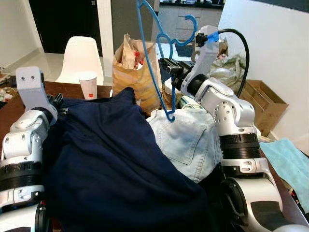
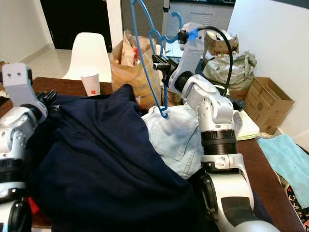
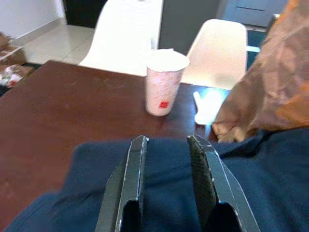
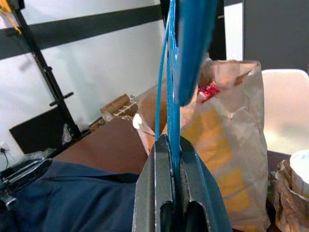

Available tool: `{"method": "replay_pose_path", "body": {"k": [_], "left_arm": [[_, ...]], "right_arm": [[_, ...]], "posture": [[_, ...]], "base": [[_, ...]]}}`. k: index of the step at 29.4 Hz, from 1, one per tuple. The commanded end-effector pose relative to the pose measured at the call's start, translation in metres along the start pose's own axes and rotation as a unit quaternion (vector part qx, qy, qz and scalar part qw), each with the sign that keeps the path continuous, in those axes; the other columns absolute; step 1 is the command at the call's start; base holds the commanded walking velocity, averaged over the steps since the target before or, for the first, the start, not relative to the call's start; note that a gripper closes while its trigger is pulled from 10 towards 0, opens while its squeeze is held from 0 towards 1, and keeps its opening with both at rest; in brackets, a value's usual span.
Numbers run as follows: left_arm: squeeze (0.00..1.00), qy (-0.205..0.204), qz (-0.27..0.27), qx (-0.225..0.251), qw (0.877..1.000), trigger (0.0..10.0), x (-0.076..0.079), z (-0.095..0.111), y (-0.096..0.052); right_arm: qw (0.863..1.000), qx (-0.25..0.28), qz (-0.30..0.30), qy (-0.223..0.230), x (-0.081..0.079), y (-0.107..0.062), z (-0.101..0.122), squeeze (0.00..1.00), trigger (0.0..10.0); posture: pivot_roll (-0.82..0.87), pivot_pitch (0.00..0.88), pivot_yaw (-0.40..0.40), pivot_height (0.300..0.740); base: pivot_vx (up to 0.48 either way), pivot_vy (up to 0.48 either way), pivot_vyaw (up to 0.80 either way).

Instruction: Hang hanger

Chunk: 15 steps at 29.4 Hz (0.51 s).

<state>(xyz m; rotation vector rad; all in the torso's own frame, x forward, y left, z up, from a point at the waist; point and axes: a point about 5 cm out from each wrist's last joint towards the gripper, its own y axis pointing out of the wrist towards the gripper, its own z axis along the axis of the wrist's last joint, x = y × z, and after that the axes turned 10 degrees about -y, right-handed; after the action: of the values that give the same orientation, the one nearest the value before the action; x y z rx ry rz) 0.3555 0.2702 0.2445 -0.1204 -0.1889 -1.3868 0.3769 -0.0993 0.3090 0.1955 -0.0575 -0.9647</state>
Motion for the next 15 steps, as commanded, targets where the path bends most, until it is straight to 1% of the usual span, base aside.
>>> {"method": "replay_pose_path", "body": {"k": [1,3,4,5,6,8,9,12,15], "left_arm": [[0.00,0.001,-0.009,-0.004,1.000,10.0,0.003,-0.002,0.003],[0.00,0.002,-0.010,-0.003,1.000,10.0,0.003,-0.002,0.004],[0.00,0.003,-0.020,-0.003,1.000,10.0,0.005,-0.003,0.005],[0.00,0.003,-0.045,-0.006,0.999,10.0,0.012,-0.004,0.007],[0.00,0.003,-0.045,-0.006,0.999,10.0,0.012,-0.004,0.007],[0.00,-0.003,-0.084,-0.017,0.996,10.0,0.022,-0.010,0.010],[0.00,-0.003,-0.084,-0.017,0.996,10.0,0.022,-0.010,0.010],[0.00,-0.032,-0.128,-0.044,0.990,10.0,0.032,-0.023,0.012],[0.00,-0.043,-0.140,-0.056,0.988,10.0,0.034,-0.028,0.013]], "right_arm": [[1.000,0.002,-0.001,-0.005,0.000,-0.001,0.003,0.00,10.0],[1.000,0.001,-0.001,-0.005,0.000,-0.002,0.003,0.00,10.0],[1.000,0.001,0.000,-0.005,-0.001,-0.001,0.003,0.00,10.0],[1.000,0.001,0.002,-0.005,-0.001,-0.001,0.004,0.00,10.0],[1.000,0.001,0.002,-0.005,-0.001,-0.001,0.004,0.00,10.0],[1.000,0.000,0.003,-0.005,-0.002,-0.001,0.005,0.00,10.0],[1.000,0.000,0.003,-0.005,-0.002,-0.001,0.005,0.00,10.0],[1.000,-0.002,0.004,-0.006,-0.003,-0.002,0.005,0.00,10.0],[1.000,-0.002,0.005,-0.006,-0.003,-0.003,0.006,0.00,10.0]], "posture": [[-0.02,0.000,-0.070,0.740],[-0.02,0.000,-0.070,0.740],[-0.02,0.000,-0.073,0.740],[-0.02,0.000,-0.076,0.740],[-0.02,0.000,-0.076,0.740],[-0.03,0.000,-0.077,0.740],[-0.03,0.000,-0.077,0.740],[-0.03,0.000,-0.078,0.740],[-0.04,0.000,-0.078,0.740]], "base": [[0.000,0.000,0.00],[0.000,0.000,0.00],[0.000,0.000,0.00],[0.000,0.000,0.00],[0.000,0.000,0.00],[0.000,0.000,0.00],[0.000,0.000,0.00],[0.000,0.000,0.00],[0.000,0.000,0.00]]}}
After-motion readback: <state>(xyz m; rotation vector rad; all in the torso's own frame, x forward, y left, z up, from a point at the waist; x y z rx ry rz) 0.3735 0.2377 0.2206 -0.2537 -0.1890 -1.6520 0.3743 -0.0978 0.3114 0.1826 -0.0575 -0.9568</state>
